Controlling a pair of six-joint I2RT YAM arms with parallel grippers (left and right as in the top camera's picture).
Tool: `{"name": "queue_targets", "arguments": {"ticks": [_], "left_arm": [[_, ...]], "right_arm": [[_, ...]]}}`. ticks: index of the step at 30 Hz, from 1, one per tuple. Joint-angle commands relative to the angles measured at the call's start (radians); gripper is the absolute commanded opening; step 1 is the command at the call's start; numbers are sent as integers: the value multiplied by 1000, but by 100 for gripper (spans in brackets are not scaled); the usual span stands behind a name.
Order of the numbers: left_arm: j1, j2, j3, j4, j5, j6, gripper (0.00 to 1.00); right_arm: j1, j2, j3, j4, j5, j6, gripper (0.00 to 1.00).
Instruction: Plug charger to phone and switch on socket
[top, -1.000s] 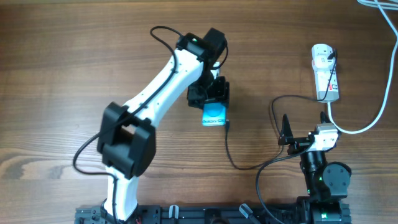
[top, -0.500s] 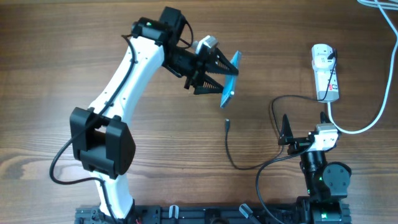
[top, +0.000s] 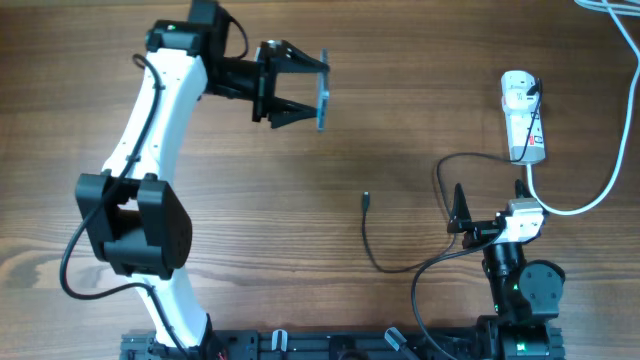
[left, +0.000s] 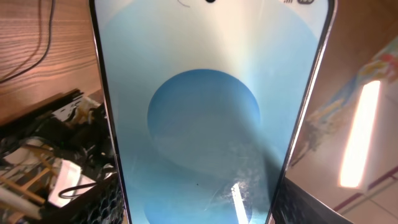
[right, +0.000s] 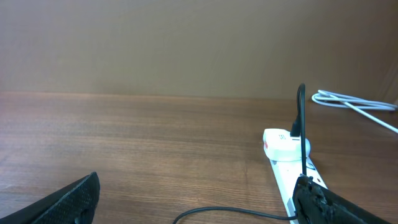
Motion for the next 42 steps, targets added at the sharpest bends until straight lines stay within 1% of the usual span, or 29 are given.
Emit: {"name": "queue_targets", "arguments": {"ticks": [1,3,7,11,20,42], "left_arm": [[53,-35,24,3,89,-8,71],[76,-35,24,3,92,-8,71],[76,-35,24,2,92,-8,71],[76,-35,24,2,139,-5,71],[50,-35,24,2,139,-5,71],[50,-35,24,2,139,-5,71]], "right_arm": [[-3,-4,-1,2,10,-11,100],[-3,-4,-1,2,10,-11,100],[-3,-4,-1,2,10,-11,100],[-3,-4,-1,2,10,-10,100],[-3,-4,-1,2,10,-11,100],[-3,-4,-1,2,10,-11,100]]}}
